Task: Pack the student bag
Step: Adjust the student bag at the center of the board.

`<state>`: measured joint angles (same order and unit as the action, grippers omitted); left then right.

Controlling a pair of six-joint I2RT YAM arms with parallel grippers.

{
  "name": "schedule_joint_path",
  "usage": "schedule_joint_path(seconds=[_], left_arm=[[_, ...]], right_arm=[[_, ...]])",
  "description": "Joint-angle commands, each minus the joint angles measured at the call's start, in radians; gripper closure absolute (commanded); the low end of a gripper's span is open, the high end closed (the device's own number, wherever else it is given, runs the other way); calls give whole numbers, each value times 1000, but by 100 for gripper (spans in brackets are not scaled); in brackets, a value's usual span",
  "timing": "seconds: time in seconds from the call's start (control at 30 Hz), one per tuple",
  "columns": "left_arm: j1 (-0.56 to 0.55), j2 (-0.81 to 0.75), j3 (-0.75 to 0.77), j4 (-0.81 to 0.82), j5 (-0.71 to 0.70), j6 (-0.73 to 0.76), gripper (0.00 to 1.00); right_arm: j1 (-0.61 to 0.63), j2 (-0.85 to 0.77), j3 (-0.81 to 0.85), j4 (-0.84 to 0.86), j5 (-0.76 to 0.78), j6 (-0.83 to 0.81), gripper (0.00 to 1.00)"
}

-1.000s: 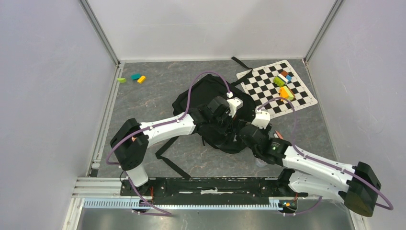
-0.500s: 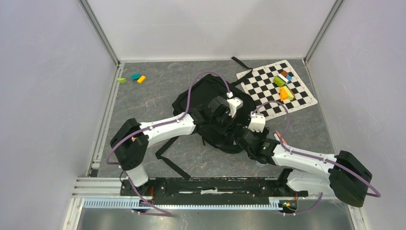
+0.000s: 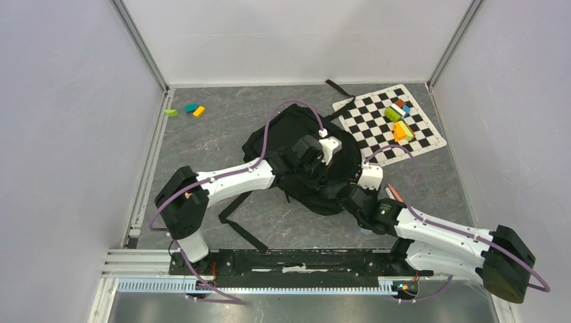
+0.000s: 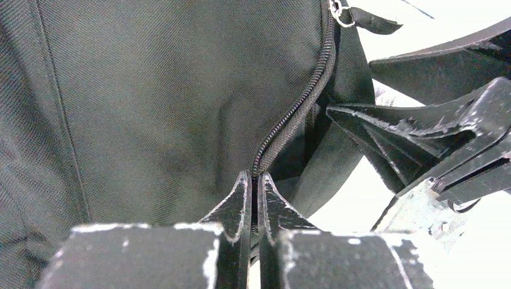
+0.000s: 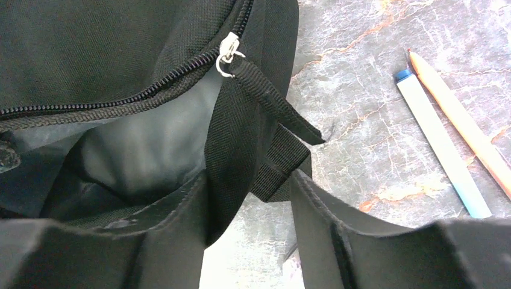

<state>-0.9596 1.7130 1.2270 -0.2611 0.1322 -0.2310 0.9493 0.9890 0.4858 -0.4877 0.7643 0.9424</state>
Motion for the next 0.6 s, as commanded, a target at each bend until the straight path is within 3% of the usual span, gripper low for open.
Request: schedule_joint_path(seconds=[0.0,0.2,0.33,0.57], left_arm=[[2,-32,-1,7,15,-24,98],[-25,9,-9,17,38,-36,98],[-73,49,-2,5,37,-25,98],[-106,129,15,-12,63,-27,98]], right_arm=[[4,-38,1,-99,30,29,51],[5,-94,-16,-129,24,43,85],[5,-196,-42,-33,-4,-40,90],[5,-418,-96,153,-62,-177,90]])
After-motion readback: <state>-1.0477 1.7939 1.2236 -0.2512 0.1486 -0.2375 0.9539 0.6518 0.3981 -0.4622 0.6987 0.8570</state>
